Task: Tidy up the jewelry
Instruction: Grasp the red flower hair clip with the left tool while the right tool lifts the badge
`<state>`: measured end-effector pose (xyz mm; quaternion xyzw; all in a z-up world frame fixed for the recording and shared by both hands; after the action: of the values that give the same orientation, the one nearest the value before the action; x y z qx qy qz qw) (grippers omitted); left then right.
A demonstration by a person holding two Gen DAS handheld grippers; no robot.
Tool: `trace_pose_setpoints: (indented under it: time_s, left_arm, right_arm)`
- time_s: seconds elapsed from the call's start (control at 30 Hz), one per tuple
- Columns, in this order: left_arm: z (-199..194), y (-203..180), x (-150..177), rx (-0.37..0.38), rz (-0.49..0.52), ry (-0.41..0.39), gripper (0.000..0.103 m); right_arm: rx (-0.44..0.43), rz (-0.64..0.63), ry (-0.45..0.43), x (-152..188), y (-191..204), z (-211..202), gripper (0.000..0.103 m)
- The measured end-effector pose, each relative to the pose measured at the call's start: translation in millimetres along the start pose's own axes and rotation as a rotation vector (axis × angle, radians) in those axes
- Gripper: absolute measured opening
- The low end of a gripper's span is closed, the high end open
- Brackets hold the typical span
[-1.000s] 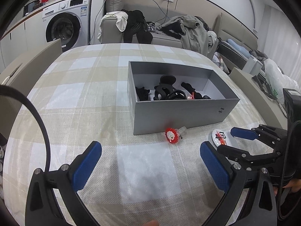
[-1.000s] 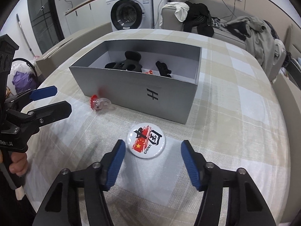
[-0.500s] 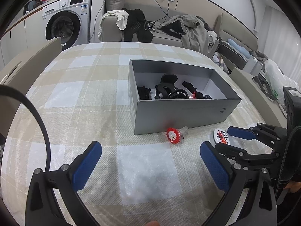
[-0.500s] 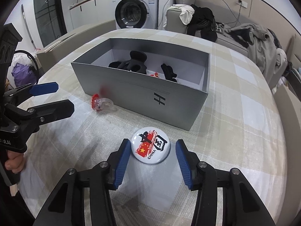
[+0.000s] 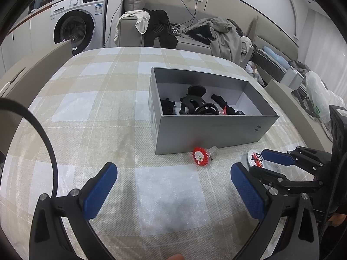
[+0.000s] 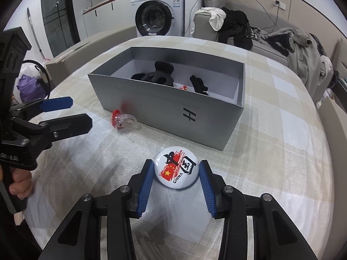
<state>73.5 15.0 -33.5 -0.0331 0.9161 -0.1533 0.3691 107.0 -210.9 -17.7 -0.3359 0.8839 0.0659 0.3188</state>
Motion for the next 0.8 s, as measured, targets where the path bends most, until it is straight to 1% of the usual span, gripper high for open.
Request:
trace_pose_setpoints:
  time_s: [0.1,0.27,0.33,0.4,0.43,0.5,0.53,0.6,0.67,0.8]
  left_arm:
    - [0.3,-0.2,0.2,0.0,-0.002,0.003,0.102]
    - [2.6,-4.2,-0.1,0.025,0.007,0.005,0.101]
    - [3.3,-7.6,-0.2,0.041,0.023,0.003,0.099]
    - [5.4,-10.3,-0.2,0.068,0.032,0.012,0.088]
    - [7.5,-11.4,-0.1,0.085,0.037,0.019,0.085]
    - [12.0,-12.5,-0.3,0.097,0.042,0.034,0.069]
    - [14.5,-13.0,-0.6,0.099,0.042,0.043,0.065]
    - [19.4,-13.6,-0.1,0.109,0.04,0.062,0.047]
    - [22.2,-14.8,-0.3,0.106,0.042,0.072,0.04]
    - [23.9,-16.3,-0.9,0.091,0.045,0.073,0.038]
  right_arm:
    - [-0.007,0.011,-0.019,-2.3,-2.2,-5.1,0.041]
    - [-0.005,0.04,-0.046,-6.2,-9.0,-12.8,0.041]
    - [-0.005,0.05,-0.051,-7.3,-11.8,-14.7,0.041]
    - [-0.001,0.056,-0.055,-7.7,-14.4,-16.1,0.041]
    - [-0.001,0.058,-0.056,-7.5,-15.4,-16.2,0.041]
    - [0.002,0.063,-0.062,-8.0,-17.4,-17.7,0.041]
    - [0.002,0.064,-0.063,-7.3,-17.9,-18.9,0.041]
    - [0.005,0.069,-0.069,-6.4,-20.9,-21.6,0.041]
    - [0.007,0.075,-0.071,-5.5,-23.1,-23.1,0.041]
    - [0.013,0.085,-0.078,-4.1,-25.9,-26.4,0.041]
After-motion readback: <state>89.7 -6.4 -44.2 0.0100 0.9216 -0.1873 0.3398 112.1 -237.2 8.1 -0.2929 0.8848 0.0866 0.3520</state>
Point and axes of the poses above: each gripper's, at about its wrist camera, not at the fingertips, and z roughly the way its jaws point, y to its left, x to its underside, the point moved 3 cm from there along z, roughly the way its jaws point, and after that the axes turned 9 degrees about x, right-handed, at the moved point
